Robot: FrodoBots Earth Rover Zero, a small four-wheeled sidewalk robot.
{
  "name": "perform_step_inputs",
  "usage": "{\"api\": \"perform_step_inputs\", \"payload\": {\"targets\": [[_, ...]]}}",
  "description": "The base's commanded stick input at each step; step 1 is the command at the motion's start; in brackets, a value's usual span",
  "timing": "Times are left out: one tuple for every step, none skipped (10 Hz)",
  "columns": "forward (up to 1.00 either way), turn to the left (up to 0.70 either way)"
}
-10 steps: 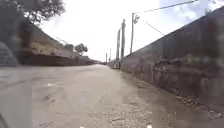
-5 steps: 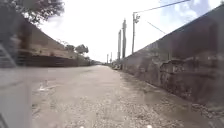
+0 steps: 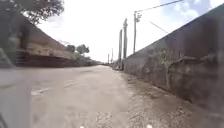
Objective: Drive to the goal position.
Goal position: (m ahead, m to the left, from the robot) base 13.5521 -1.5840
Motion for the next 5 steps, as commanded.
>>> {"api": "perform_step_inputs", "payload": {"targets": [[0.70,0.11],[0.70,0.06],[0.70,0.00],[0.70,0.00],[0.70,0.00]]}}
